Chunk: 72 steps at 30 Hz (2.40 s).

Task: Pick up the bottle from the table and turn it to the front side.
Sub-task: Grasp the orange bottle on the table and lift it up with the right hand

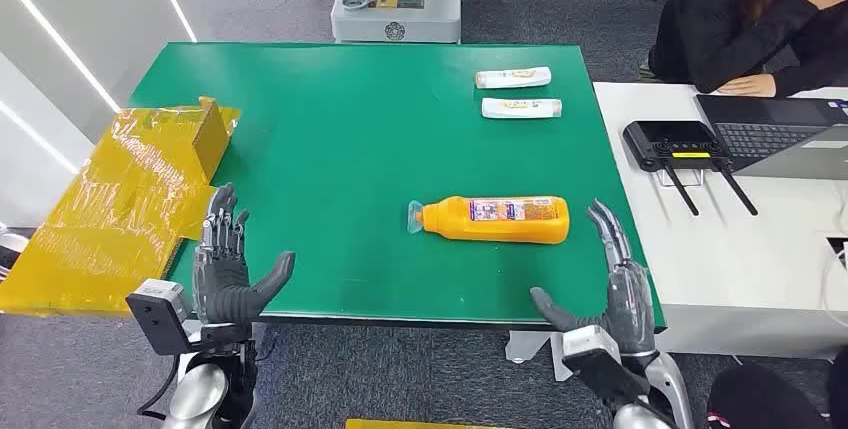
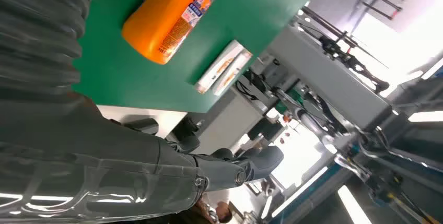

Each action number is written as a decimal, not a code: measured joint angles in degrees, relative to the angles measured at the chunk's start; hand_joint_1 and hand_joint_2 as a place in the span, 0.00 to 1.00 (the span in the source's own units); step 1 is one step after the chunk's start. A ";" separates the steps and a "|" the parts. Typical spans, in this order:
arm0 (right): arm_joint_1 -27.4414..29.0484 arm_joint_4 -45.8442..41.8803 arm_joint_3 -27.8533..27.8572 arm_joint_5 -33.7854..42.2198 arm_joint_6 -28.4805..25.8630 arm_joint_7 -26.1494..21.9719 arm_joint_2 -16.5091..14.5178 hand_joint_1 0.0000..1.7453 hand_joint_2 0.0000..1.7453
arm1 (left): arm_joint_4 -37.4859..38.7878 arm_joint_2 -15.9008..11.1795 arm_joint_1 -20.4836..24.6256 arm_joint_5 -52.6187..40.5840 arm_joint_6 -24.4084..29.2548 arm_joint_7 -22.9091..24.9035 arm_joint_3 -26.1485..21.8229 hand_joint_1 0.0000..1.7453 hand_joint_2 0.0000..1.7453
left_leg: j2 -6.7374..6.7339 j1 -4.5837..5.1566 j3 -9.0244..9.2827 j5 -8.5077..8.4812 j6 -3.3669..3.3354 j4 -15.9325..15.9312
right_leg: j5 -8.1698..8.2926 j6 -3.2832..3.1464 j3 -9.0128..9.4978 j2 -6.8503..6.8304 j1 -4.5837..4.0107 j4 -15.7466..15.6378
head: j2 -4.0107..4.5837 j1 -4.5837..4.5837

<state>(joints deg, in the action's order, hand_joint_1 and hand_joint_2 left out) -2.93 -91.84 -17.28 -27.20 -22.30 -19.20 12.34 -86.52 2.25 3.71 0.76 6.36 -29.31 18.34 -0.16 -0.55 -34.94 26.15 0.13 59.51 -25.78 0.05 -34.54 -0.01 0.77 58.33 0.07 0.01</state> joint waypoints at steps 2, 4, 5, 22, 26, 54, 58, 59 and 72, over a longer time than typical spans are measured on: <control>-2.95 2.71 -0.37 0.14 0.44 0.26 0.51 0.00 1.00 | 1.17 0.16 0.79 0.19 -0.44 0.02 0.06 0.00 1.00 | -0.02 0.00 0.01 -0.04 0.01 0.02 | 0.05 -0.02 -0.02 0.04 0.00 0.00 | 0.00 0.00; -7.92 7.44 -1.01 0.35 0.96 0.47 1.33 0.00 1.00 | 3.14 0.49 2.10 0.42 -1.04 -0.04 0.16 0.00 1.00 | -0.03 -0.01 0.02 -0.10 0.02 0.04 | 0.11 -0.04 -0.02 0.04 -0.01 0.00 | 0.00 0.01; -9.73 9.34 -1.29 0.41 0.98 0.42 1.55 0.00 1.00 | 3.91 0.61 2.54 0.49 -1.14 -0.08 0.19 0.00 1.00 | -0.02 -0.01 0.02 -0.11 0.01 0.05 | 0.11 -0.04 -0.02 0.02 -0.01 0.00 | 0.00 0.01; -27.23 27.58 -8.52 0.85 3.26 1.55 1.46 0.00 1.00 | 9.10 0.83 5.91 0.76 -1.55 -0.21 0.24 0.00 1.00 | 0.06 -0.01 -0.08 -0.22 -0.01 0.03 | 0.11 -0.04 -0.07 -0.07 -0.02 0.04 | 0.00 0.01; -31.44 32.58 -10.60 1.78 7.64 1.30 0.31 0.00 1.00 | 10.01 0.94 6.20 0.15 -1.88 -0.78 0.24 0.00 1.00 | 0.04 -0.01 -0.11 -0.21 -0.01 0.03 | 0.11 -0.04 -0.08 -0.03 -0.01 0.06 | 0.00 0.00; -57.31 65.33 -30.15 -7.29 40.52 16.12 -15.66 0.00 1.00 | 11.86 1.62 7.25 0.62 -4.58 2.32 0.59 0.00 1.00 | 0.11 -0.04 -0.11 -0.26 0.05 0.06 | 0.13 -0.07 -0.09 -0.08 -0.04 0.08 | 0.00 -0.01; -57.66 65.88 -30.51 -7.23 40.66 16.12 -15.66 0.00 1.00 | 11.86 1.62 7.21 0.63 -4.59 2.34 0.59 0.00 1.00 | 0.11 -0.04 -0.11 -0.26 0.05 0.05 | 0.13 -0.07 -0.09 -0.08 -0.04 0.08 | 0.00 -0.01; -57.73 66.00 -30.60 -7.22 40.72 16.12 -15.66 0.00 1.00 | 11.86 1.62 7.21 0.63 -4.59 2.34 0.59 0.00 1.00 | 0.11 -0.05 -0.11 -0.26 0.05 0.05 | 0.13 -0.07 -0.09 -0.08 -0.04 0.08 | 0.00 -0.01; -58.38 67.02 -31.44 -6.32 43.63 18.07 -15.35 0.00 1.00 | 11.88 1.41 6.99 1.89 -4.73 2.45 0.59 0.00 1.00 | 0.10 -0.04 -0.11 -0.26 0.05 0.06 | 0.13 -0.07 -0.10 -0.07 -0.04 0.07 | 0.00 0.01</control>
<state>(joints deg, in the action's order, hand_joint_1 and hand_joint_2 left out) -61.31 -24.82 -48.72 -33.52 21.33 -1.13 -3.01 -74.65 3.66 10.70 2.66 1.63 -26.86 18.93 -0.05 -0.59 -35.05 25.89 0.18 59.56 -25.65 -0.03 -34.64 -0.09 0.73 58.41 0.07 0.02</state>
